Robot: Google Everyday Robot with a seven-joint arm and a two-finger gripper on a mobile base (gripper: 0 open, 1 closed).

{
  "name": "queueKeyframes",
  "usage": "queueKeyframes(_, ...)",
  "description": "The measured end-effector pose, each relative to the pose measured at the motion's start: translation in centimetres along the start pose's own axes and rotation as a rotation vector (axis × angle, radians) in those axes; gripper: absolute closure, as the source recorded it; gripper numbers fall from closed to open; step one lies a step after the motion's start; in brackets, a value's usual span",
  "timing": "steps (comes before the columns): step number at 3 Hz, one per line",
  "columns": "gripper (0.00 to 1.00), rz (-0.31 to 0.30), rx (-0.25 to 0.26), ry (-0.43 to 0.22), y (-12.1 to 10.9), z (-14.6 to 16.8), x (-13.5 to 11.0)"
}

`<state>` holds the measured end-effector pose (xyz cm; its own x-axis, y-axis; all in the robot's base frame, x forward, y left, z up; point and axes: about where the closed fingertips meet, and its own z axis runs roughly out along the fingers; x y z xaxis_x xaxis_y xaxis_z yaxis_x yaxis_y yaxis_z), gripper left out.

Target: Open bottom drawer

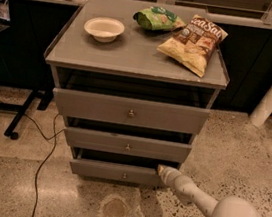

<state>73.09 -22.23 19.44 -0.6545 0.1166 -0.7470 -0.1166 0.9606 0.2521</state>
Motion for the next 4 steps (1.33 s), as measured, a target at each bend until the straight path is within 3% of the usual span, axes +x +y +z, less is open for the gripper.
queueKeyframes(1, 1.0, 0.032, -0.014, 0.089, 1.2, -3.5, 1.1)
queueKeyframes(2, 1.0, 0.031, -0.016, 0.091, 1.3, -3.6, 1.2)
queueKeyframes(4, 1.0, -0.005, -0.036, 0.059, 2.5, -1.4, -1.3)
